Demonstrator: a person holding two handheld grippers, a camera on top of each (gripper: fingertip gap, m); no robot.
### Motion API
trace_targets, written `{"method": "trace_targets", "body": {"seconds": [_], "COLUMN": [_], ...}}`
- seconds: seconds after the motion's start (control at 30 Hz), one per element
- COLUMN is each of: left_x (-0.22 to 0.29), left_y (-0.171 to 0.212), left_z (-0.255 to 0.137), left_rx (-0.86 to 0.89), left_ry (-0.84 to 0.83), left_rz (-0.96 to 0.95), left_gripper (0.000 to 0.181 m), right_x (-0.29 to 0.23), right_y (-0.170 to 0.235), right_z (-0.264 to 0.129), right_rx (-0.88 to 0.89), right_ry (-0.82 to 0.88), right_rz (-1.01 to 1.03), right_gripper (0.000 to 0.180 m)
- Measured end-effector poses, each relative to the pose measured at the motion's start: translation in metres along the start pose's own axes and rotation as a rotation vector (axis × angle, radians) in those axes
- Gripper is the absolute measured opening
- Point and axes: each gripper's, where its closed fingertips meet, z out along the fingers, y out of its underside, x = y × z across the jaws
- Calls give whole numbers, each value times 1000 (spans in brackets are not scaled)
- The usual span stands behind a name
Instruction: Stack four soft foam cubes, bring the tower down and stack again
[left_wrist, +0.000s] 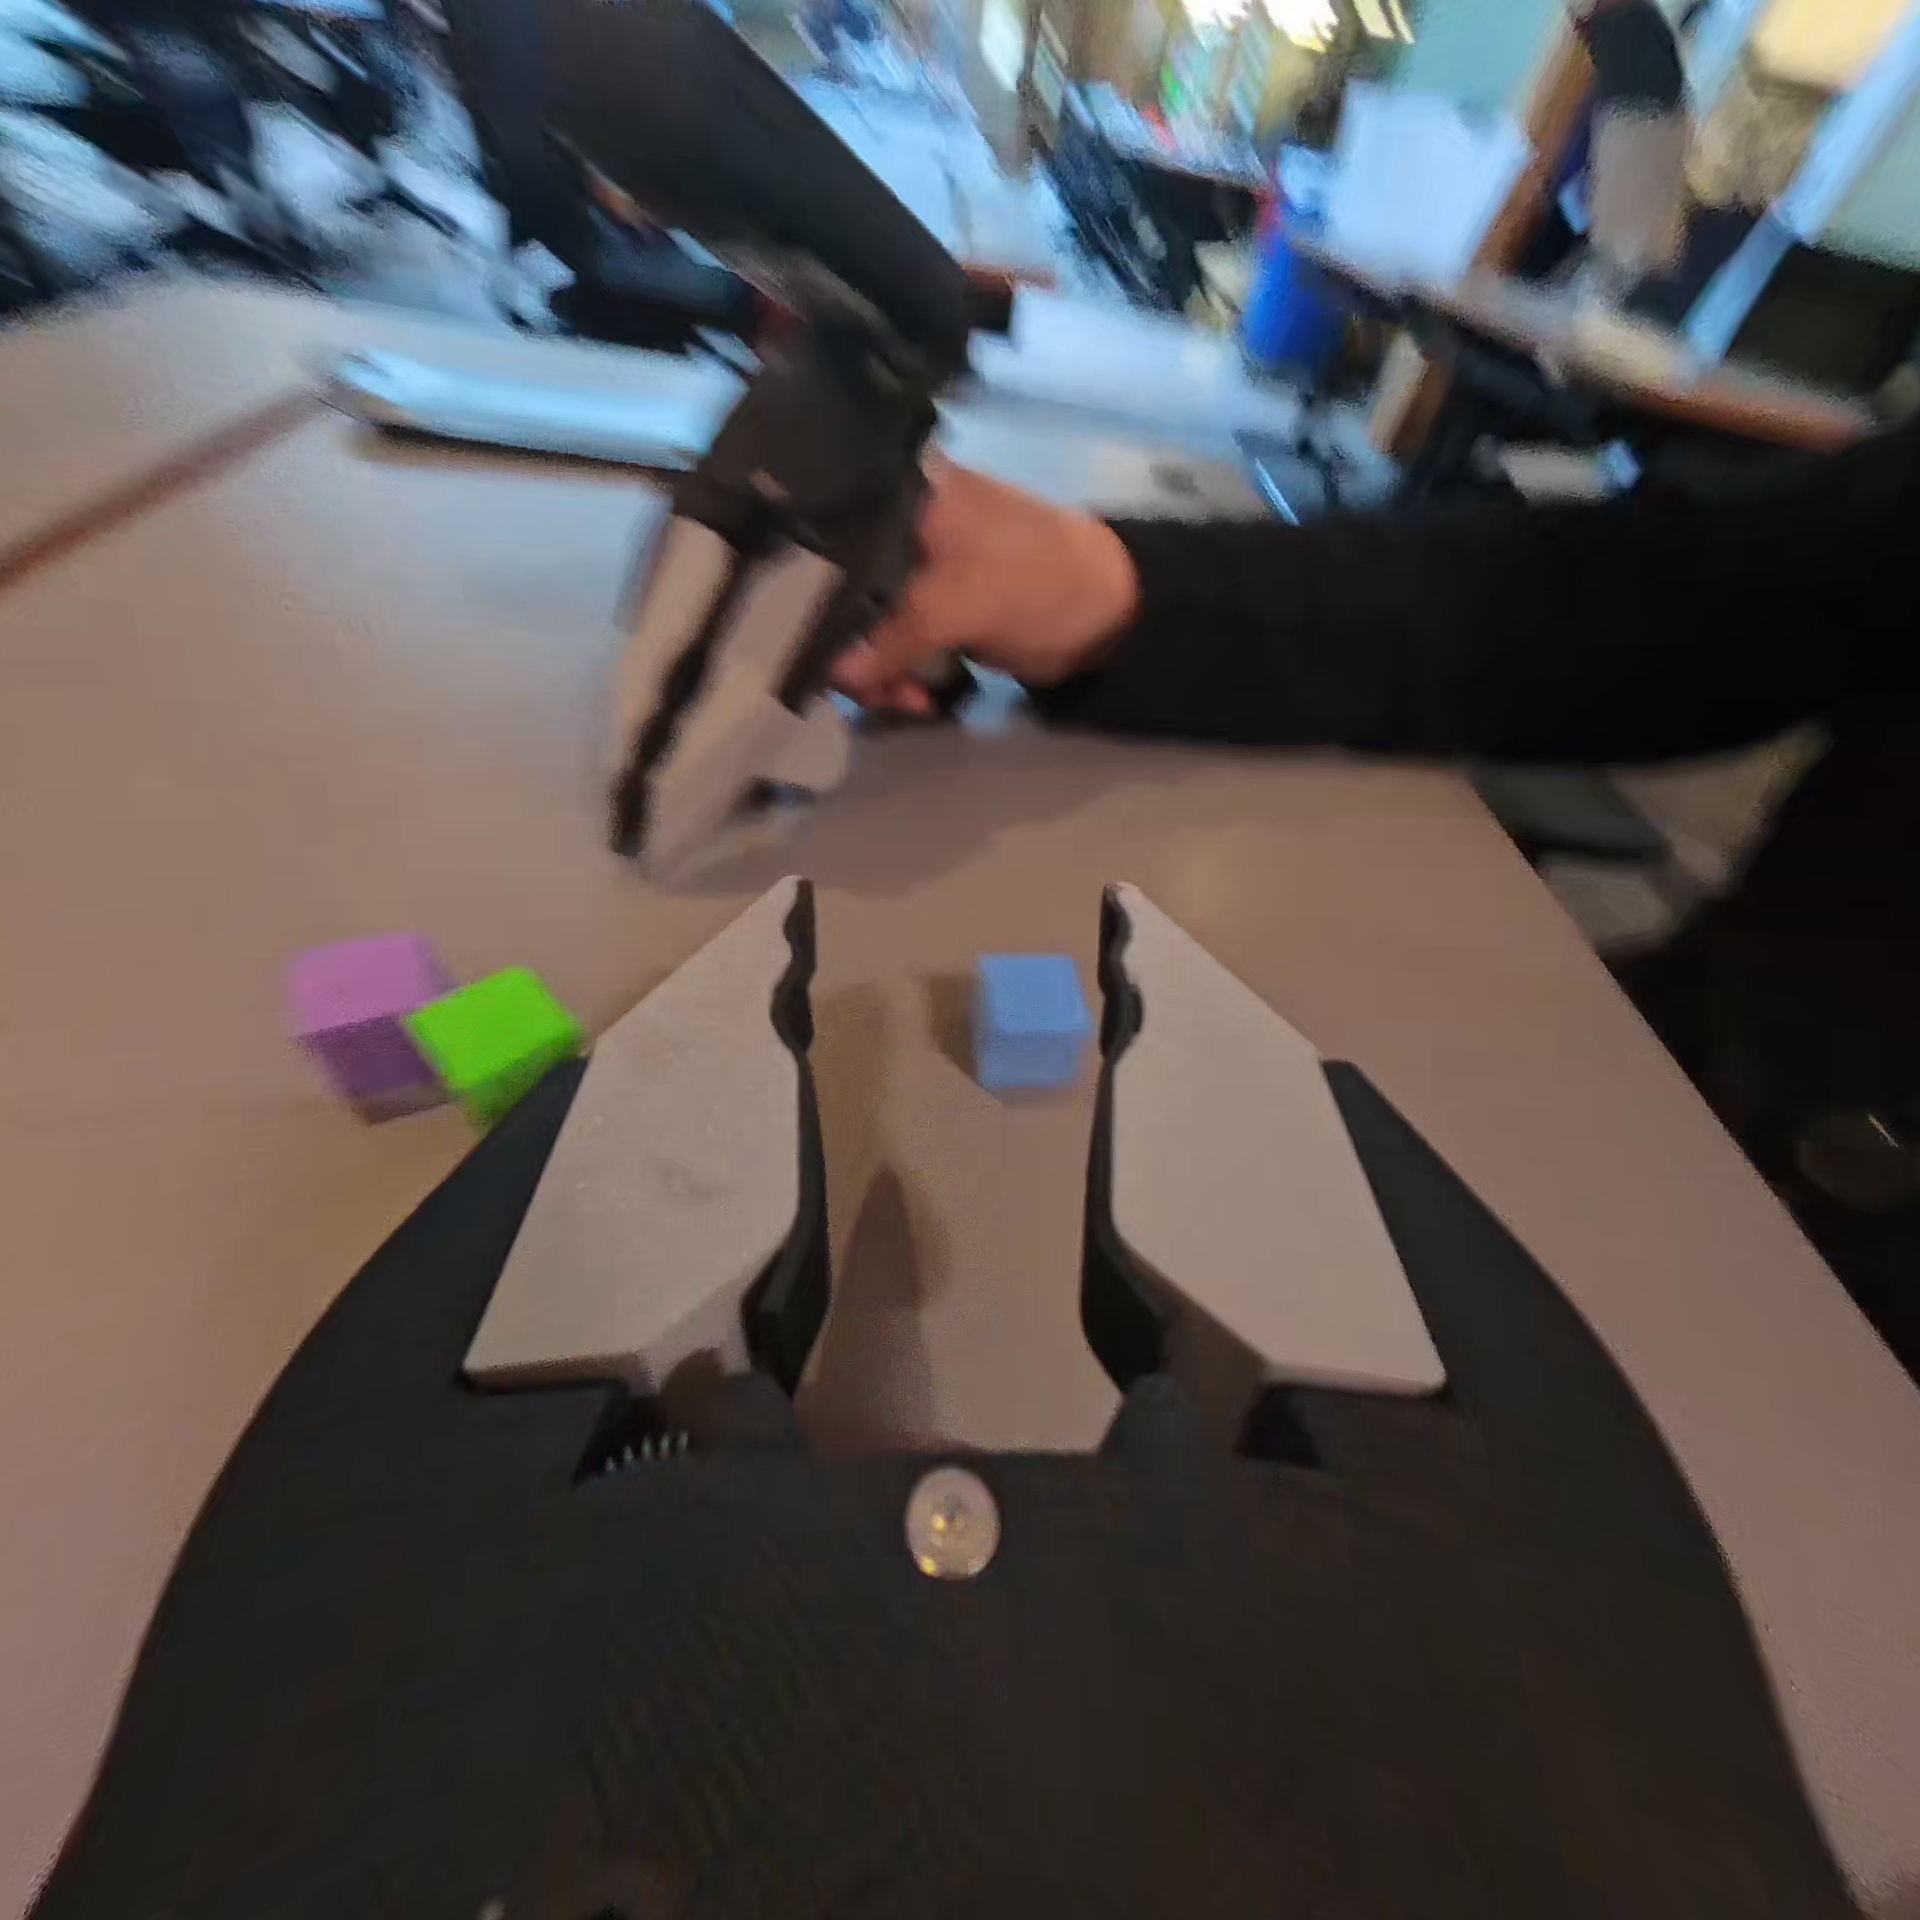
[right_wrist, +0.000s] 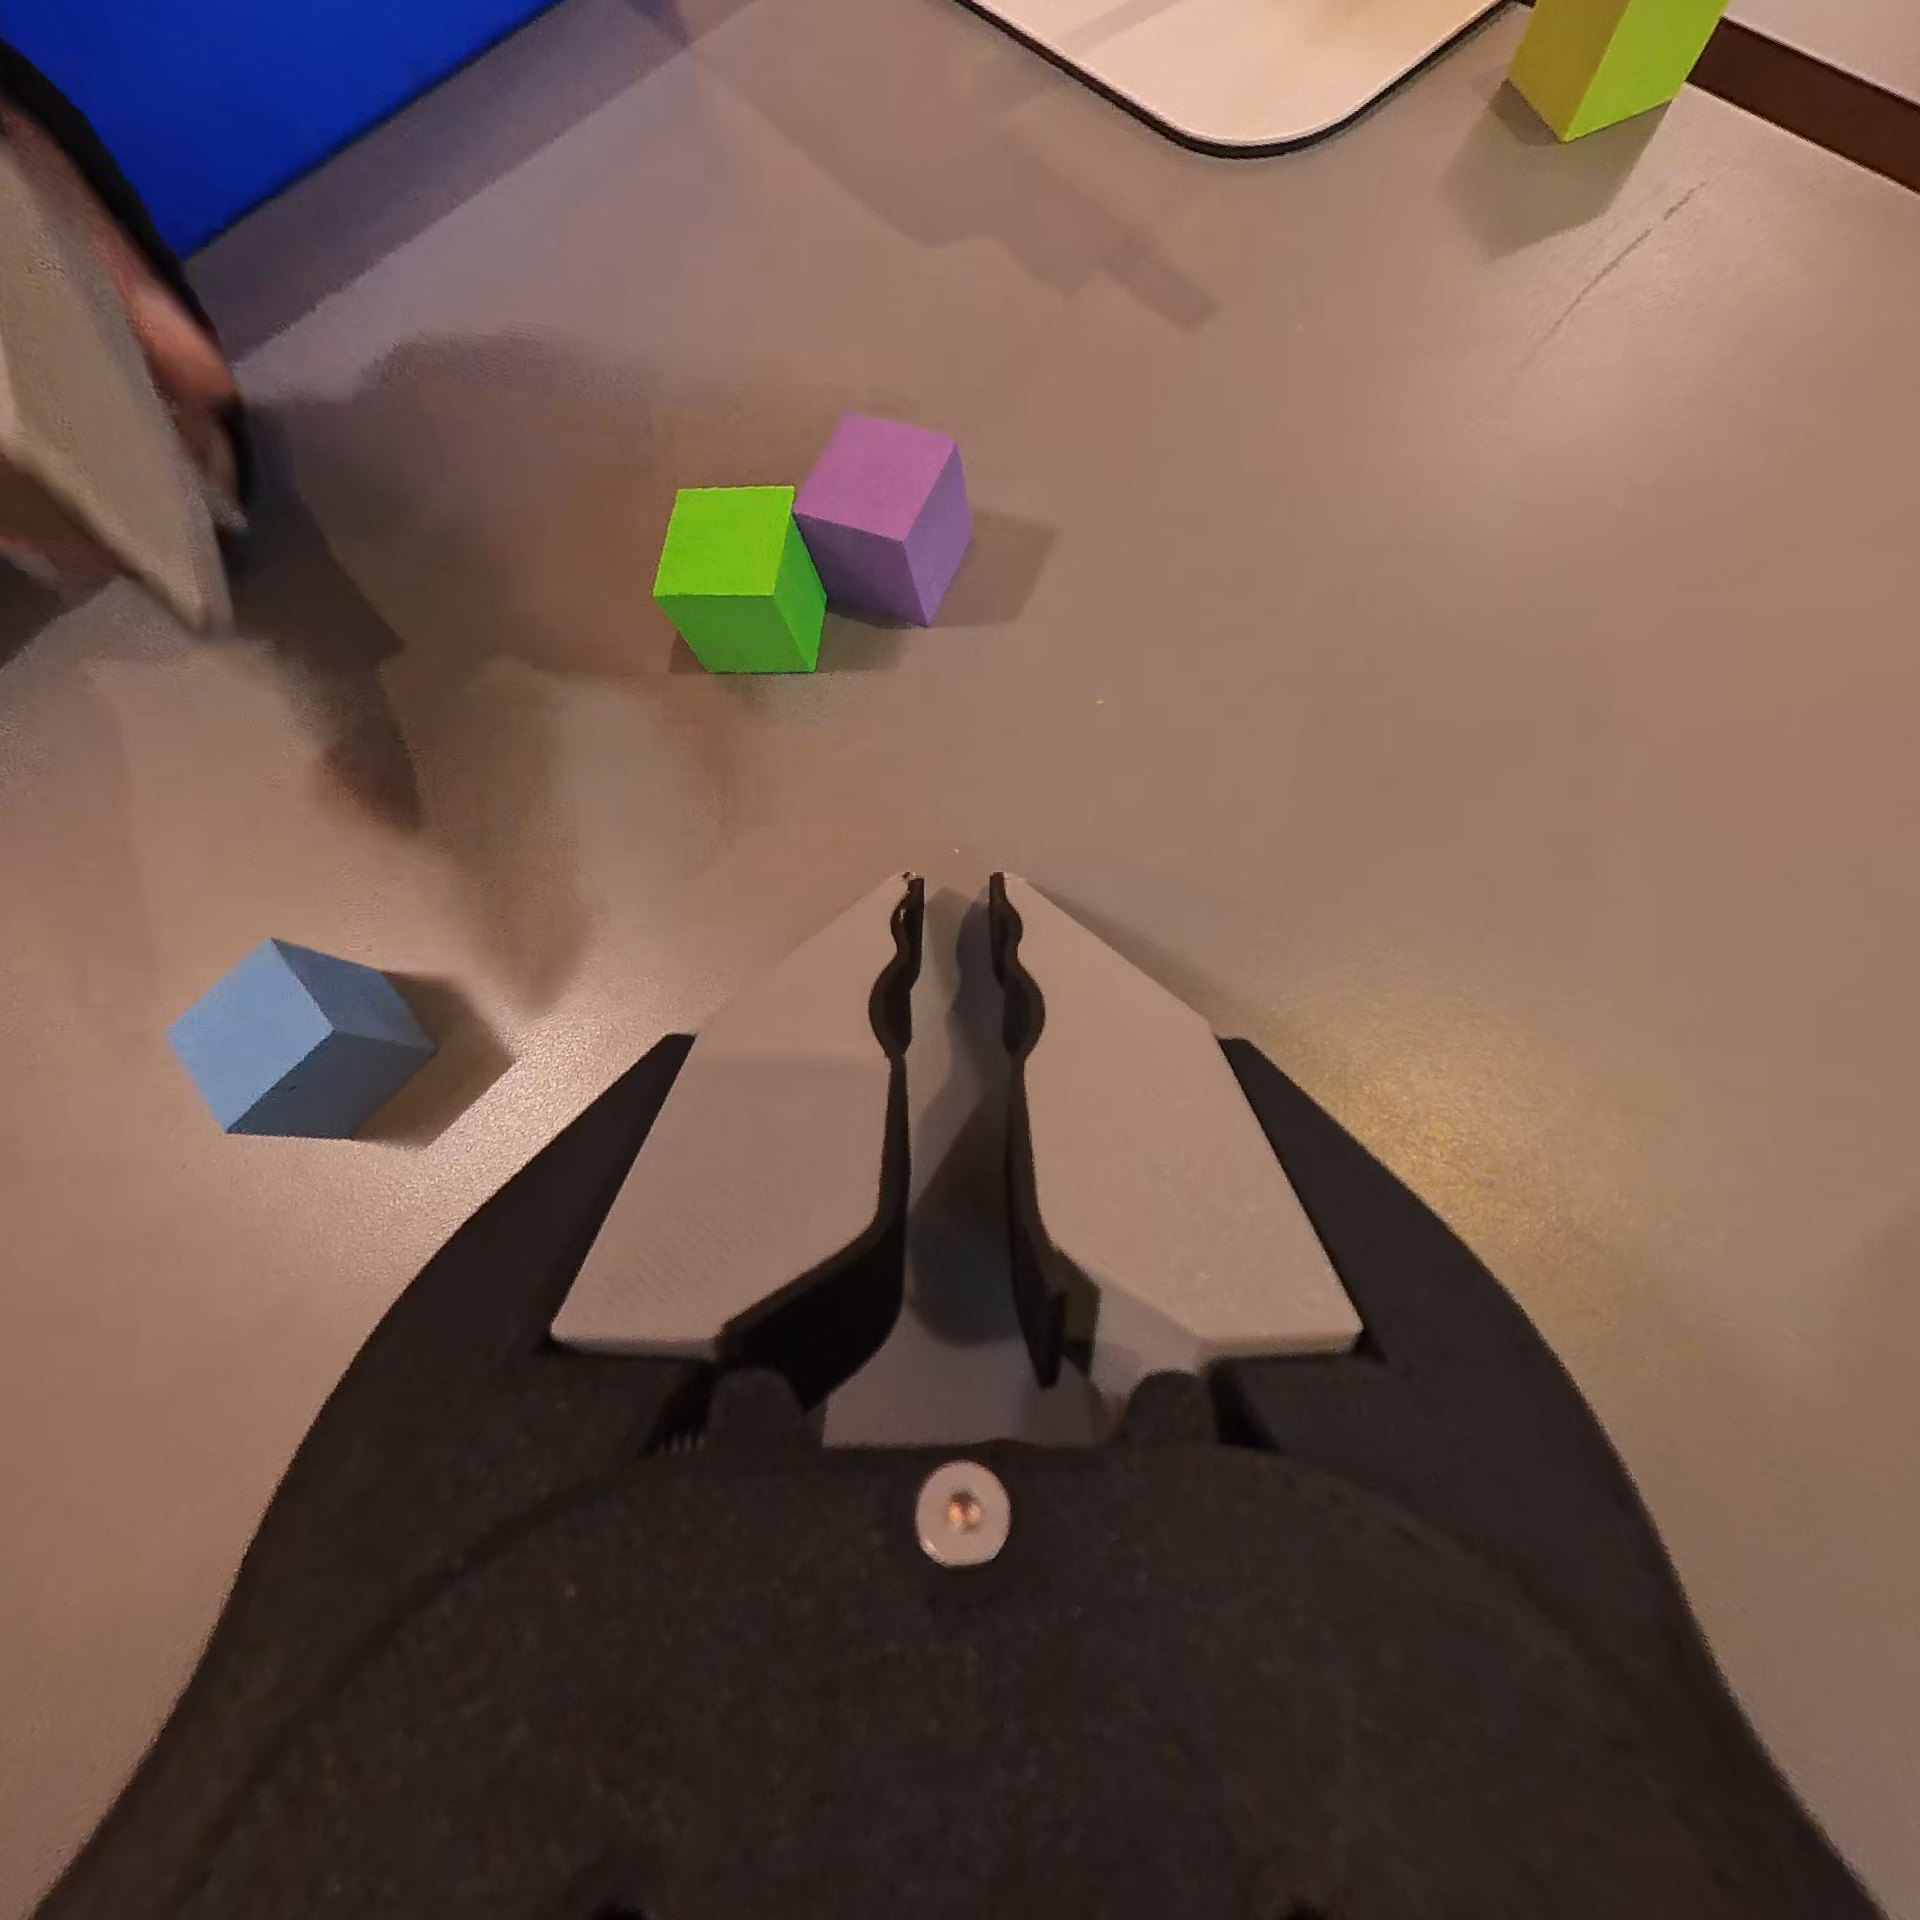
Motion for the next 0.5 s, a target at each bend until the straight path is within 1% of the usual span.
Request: {"method": "trace_targets", "body": {"seconds": [0.03,0.1,0.13,0.2,0.27,0.33,0.43,0.5], "left_x": [-22,-68,-78,-87,-90,-97,-104,-104], "left_y": [-5,1,6,15,25,34,46,53], "left_z": [-5,-15,-16,-14,-8,-6,-1,4], "left_rx": [41,13,-17,-82,-159,-225,-317,-374], "left_ry": [-118,-372,-427,-492,-538,-613,-681,-677], "left_rz": [-24,-101,-133,-160,-158,-164,-168,-162], "left_gripper": [52,54,58,59,64,64,56,51], "right_x": [0,0,0,0,0,0,0,0], "right_y": [0,0,0,0,0,0,0,0], "right_z": [0,0,0,0,0,0,0,0], "right_rx": [0,0,0,0,0,0,0,0], "right_ry": [1,0,-1,-3,-3,-3,-6,-5], "right_rz": [-1,-2,-1,0,-1,0,4,5], "right_gripper": [10,10,10,11,11,11,10,10]}}
